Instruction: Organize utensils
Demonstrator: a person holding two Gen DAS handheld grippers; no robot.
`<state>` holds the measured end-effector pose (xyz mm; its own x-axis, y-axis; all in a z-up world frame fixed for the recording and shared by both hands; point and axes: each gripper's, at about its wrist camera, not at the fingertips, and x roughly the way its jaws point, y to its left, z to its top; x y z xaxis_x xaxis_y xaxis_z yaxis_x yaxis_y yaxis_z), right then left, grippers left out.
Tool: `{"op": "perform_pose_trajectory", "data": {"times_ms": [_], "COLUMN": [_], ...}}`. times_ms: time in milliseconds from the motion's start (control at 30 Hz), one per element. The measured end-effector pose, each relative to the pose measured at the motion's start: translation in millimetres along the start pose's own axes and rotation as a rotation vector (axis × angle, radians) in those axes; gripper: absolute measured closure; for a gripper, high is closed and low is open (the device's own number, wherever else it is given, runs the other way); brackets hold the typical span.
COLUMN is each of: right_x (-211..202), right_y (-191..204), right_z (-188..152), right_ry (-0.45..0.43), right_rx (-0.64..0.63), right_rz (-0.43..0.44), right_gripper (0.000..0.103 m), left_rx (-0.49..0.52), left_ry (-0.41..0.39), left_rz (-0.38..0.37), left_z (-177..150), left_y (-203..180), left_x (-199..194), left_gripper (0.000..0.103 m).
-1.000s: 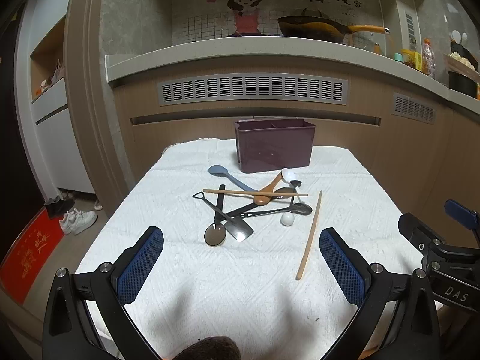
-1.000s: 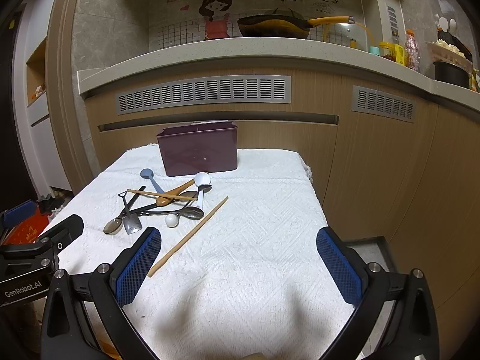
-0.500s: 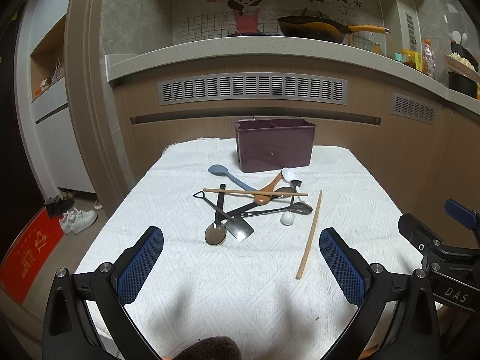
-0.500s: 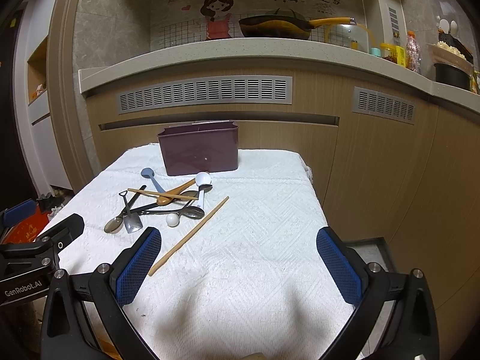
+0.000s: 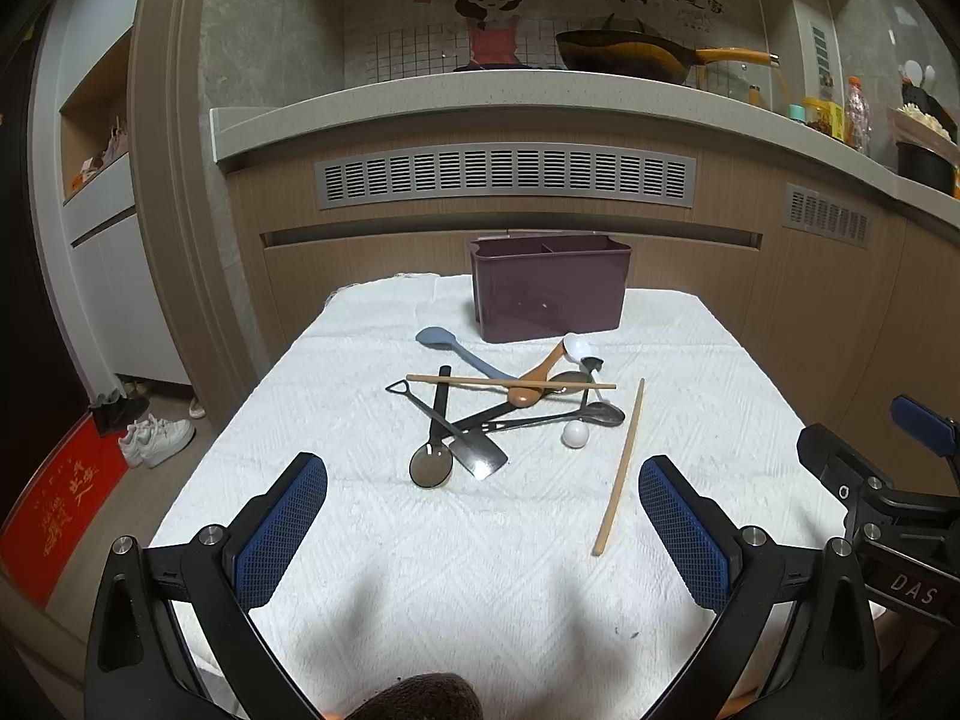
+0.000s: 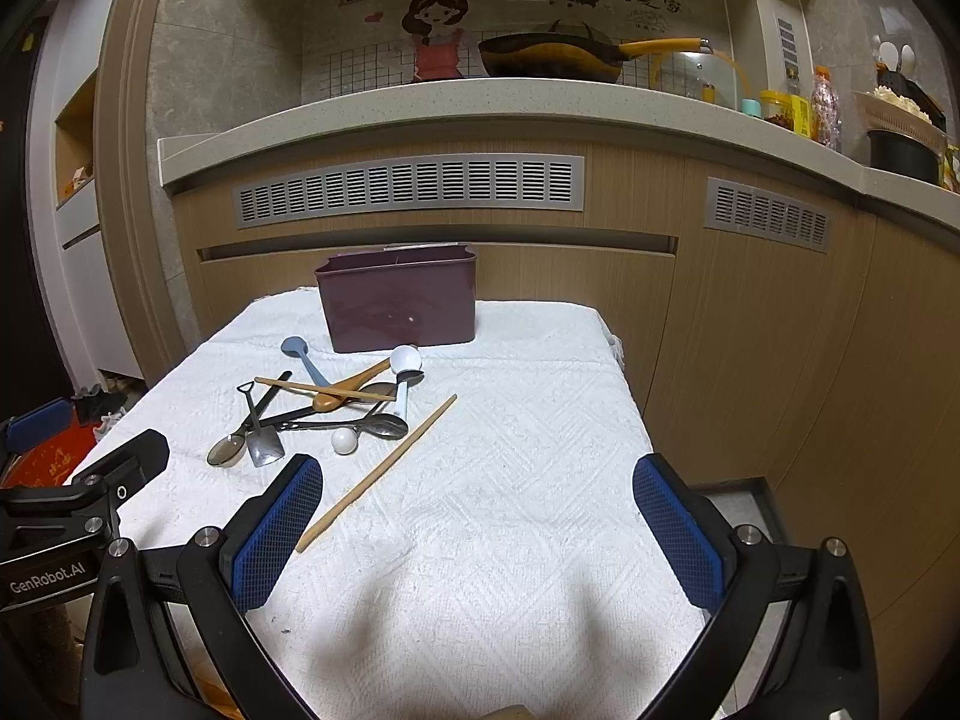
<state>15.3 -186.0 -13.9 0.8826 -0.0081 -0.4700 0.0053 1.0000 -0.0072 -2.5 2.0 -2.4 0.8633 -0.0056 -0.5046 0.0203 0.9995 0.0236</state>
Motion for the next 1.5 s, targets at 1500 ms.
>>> {"op": "perform_pose_trajectory", "data": {"times_ms": [1500], "right_x": [118], "right_y": [6], "right_z": [72], "right_ry": [0.041], "right_rx": [-0.109], "right_rz": [0.044], "right_gripper": [0.000], "left_rx": [0.001], "left_ry": [0.104], "left_rz": [-0.053], "left_z": [82], "left_y": [42], "left_x": [142], "left_gripper": [0.000]}}
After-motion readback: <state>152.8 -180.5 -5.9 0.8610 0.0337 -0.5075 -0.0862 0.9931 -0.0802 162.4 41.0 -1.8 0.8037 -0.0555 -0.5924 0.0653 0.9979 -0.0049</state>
